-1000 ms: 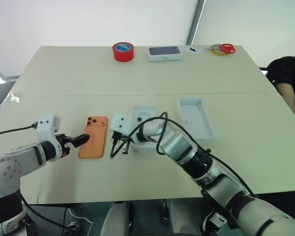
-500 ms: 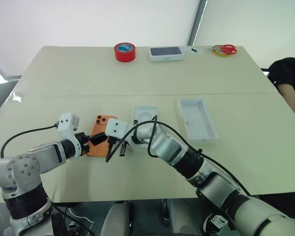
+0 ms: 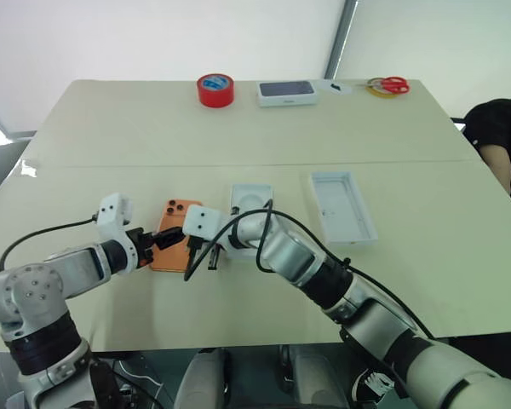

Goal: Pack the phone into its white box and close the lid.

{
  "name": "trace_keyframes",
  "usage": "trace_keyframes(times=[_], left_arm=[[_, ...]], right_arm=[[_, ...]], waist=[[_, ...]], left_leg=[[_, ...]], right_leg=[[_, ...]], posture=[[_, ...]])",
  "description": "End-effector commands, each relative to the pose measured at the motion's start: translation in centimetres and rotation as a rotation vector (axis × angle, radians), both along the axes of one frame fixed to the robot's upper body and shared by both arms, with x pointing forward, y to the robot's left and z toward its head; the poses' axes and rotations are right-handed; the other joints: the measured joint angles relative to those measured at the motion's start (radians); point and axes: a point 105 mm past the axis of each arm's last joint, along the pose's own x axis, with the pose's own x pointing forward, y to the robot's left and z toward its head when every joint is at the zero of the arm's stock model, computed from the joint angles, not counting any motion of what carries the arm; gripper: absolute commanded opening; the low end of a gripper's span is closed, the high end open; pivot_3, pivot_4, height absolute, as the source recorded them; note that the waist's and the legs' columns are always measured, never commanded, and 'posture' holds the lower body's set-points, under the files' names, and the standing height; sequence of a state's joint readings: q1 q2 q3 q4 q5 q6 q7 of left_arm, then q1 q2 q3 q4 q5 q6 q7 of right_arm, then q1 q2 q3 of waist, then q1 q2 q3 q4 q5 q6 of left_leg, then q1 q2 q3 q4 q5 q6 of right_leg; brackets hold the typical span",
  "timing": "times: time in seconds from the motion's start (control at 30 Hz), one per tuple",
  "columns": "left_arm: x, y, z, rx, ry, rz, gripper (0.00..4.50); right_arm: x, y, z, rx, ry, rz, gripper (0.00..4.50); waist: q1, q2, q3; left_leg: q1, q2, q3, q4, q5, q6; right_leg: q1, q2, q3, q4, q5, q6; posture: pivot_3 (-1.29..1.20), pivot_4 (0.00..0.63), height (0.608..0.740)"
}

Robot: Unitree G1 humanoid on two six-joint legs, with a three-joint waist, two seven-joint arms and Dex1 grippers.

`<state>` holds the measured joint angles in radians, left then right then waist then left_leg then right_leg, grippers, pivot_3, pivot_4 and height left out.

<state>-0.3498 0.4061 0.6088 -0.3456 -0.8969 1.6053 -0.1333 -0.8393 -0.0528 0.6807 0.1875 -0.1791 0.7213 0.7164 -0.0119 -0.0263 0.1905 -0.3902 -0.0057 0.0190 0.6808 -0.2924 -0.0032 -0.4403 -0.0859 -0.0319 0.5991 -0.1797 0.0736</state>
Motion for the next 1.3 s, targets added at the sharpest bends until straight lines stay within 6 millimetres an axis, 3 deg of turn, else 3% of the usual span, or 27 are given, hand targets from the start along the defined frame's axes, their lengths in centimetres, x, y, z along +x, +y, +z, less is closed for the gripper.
trace_keyframes(times=[0.03, 0.63, 0.83, 1.1, 1.2, 1.27, 1.3], left_arm=[[-0.1, -1.8, 1.3, -0.067, -0.044, -0.107, 4.45], [0.4, 0.4, 1.9, -0.086, -0.026, -0.047, 4.45], [0.2, 0.5, 1.8, -0.096, -0.018, -0.054, 1.84], [0.1, 1.1, 1.4, -0.133, -0.003, -0.027, 1.84], [0.1, 1.3, 1.3, -0.148, 0.002, -0.009, 0.95], [0.1, 1.4, 1.3, -0.156, 0.003, -0.003, 0.07], [0.1, 1.3, 1.3, -0.161, 0.001, -0.001, 0.03]], right_arm=[[-0.5, 0.8, 0.5, 0.03, -0.013, 0.026, 0.0], [-0.9, 0.8, 0.3, 0.025, -0.016, 0.036, 0.0], [-0.7, 0.7, 0.5, 0.028, -0.021, 0.033, 0.0], [-0.2, -0.8, 2.5, 0.06, -0.065, 0.01, 0.0], [0.2, -1.8, 4.2, 0.106, -0.071, -0.005, 0.0], [0.1, -2.4, 5.4, 0.141, -0.076, 0.006, 0.0], [-0.1, -2.9, 6.1, 0.164, -0.077, 0.018, 0.0]], waist=[[0.0, 0.0, 0.0], [-0.005, 0.0, 0.0], [-0.005, 0.0, 0.0], [-0.004, 0.0, 0.0], [-0.004, 0.0, 0.0], [-0.003, 0.0, 0.0], [-0.004, 0.0, 0.0]], left_leg=[[0.0, 0.0, 0.0, 0.0, 0.0, 0.0], [0.0, 0.0, 0.0, -0.001, 0.0, 0.0], [0.0, 0.0, 0.0, -0.001, 0.0, 0.0], [-0.001, 0.0, 0.0, -0.001, 0.0, 0.0], [-0.001, 0.0, 0.0, -0.001, 0.0, 0.0], [-0.001, 0.0, 0.0, -0.001, 0.0, 0.0], [-0.001, 0.0, 0.0, -0.001, 0.0, 0.0]], right_leg=[[0.0, 0.0, 0.0, 0.0, 0.0, 0.0], [-0.001, 0.0, 0.0, 0.0, 0.0, 0.0], [-0.001, 0.0, 0.0, 0.0, 0.0, 0.0], [-0.002, 0.0, 0.0, 0.0, 0.0, 0.0], [-0.002, -0.001, 0.0, 0.0, 0.0, 0.0], [-0.002, -0.001, 0.0, -0.001, 0.0, 0.0], [-0.001, -0.001, 0.0, -0.001, 0.0, 0.0]], posture=[[0.0, 0.15, 0.732], [0.0, 0.15, 0.732], [0.0, 0.15, 0.732], [0.0, 0.15, 0.732], [0.0, 0.15, 0.732], [0.0, 0.15, 0.732], [0.0, 0.15, 0.732]])
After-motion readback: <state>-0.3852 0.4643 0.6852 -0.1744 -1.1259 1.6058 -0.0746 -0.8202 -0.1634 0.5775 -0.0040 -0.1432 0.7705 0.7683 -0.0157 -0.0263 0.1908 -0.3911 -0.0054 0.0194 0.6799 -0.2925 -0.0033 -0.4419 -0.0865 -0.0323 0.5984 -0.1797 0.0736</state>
